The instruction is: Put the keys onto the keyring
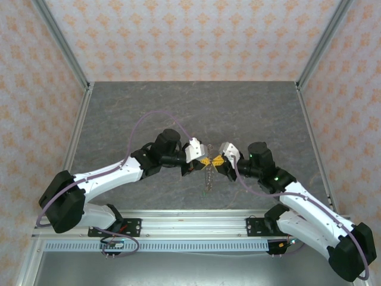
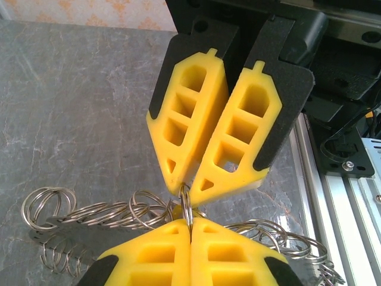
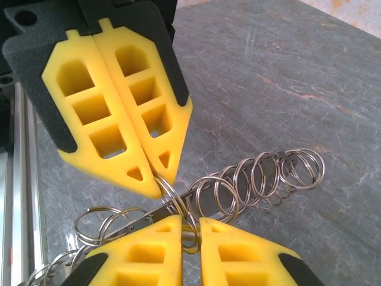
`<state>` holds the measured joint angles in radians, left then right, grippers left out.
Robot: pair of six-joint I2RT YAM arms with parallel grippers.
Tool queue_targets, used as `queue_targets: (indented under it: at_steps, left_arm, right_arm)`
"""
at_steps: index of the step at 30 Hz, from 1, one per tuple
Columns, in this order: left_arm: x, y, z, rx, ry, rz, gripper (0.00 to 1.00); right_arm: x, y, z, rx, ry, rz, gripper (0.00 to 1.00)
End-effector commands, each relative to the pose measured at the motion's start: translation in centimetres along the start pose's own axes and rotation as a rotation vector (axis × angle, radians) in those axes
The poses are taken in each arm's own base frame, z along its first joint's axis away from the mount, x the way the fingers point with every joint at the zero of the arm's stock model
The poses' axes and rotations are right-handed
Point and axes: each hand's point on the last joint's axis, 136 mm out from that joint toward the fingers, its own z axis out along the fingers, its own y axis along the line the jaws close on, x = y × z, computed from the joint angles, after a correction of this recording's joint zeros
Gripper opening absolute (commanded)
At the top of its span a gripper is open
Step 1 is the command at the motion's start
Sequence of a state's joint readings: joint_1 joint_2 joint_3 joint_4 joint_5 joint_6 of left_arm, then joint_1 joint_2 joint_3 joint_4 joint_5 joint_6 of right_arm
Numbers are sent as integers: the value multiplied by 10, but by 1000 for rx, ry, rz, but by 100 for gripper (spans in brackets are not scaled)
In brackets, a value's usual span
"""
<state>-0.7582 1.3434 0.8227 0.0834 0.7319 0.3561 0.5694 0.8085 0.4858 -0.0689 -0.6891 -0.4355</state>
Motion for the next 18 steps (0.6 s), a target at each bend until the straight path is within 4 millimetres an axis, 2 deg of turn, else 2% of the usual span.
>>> queue_targets:
  at_steps: [1, 3, 10, 18]
  left_arm:
    - [-37, 0, -12, -18, -129, 61, 0]
    - [-36, 0, -12, -17, -127, 59, 0]
    - [-35, 1, -10, -13, -122, 58, 0]
    - [-32, 2, -10, -21, -107, 56, 0]
  right_arm:
    - [10, -11, 0, 52, -10, 124, 16]
    - [10, -14, 1, 63, -25, 162, 23]
    - [16, -21, -1, 111, -12, 170, 25]
    - [-10, -21, -25, 169, -42, -36, 25]
